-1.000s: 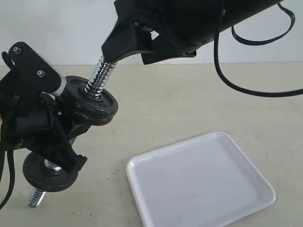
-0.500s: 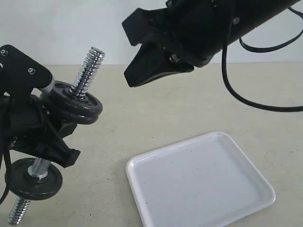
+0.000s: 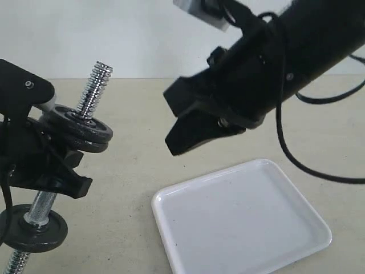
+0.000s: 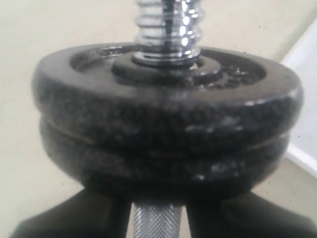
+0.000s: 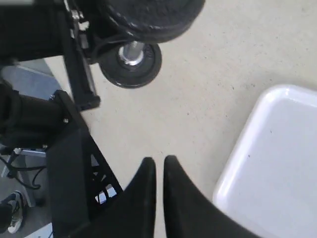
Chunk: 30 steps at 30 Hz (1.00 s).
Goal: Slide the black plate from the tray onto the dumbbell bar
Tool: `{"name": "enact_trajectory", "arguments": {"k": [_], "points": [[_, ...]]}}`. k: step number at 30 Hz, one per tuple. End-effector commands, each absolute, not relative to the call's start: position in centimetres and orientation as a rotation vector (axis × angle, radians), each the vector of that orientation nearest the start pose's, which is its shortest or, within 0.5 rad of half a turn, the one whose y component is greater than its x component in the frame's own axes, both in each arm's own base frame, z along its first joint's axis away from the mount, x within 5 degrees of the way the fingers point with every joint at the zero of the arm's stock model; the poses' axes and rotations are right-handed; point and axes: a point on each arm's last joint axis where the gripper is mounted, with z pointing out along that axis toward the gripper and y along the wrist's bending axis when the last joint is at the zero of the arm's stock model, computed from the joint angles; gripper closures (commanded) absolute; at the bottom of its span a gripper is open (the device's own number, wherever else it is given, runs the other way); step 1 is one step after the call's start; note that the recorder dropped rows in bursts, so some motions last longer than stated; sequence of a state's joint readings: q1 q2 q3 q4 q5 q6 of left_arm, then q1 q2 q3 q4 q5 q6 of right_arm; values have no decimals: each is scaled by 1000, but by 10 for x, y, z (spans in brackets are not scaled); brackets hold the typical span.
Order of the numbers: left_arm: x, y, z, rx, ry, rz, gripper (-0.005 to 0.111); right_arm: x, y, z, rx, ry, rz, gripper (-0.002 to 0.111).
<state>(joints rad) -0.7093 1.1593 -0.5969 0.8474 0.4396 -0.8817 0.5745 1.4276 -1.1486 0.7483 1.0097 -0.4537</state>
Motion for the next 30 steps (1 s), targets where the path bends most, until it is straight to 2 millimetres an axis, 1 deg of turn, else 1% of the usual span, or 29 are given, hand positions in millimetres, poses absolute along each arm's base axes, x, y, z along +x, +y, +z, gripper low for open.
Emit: {"name": "enact_trajectory", "arguments": {"k": [1,6,10,14,20,25,30], "points": [[186,-124,271,534,2105,-107,102,206,191,287,-918,2538,957,107],[185,-120,269,502,2142,-72,102,201,184,257,-848,2596,909,107],[185,-120,268,478,2164,-87,102,197,178,240,-817,2636,883,107],[186,-119,265,472,2186,-60,102,194,177,235,-812,2646,885,107],[193,-124,246,494,2266,-1,102,188,179,226,-798,2611,972,107],[199,-133,233,531,2292,-21,102,188,178,224,-801,2602,974,107],[204,-137,219,538,2345,8,102,188,178,224,-811,2597,972,107]]}}
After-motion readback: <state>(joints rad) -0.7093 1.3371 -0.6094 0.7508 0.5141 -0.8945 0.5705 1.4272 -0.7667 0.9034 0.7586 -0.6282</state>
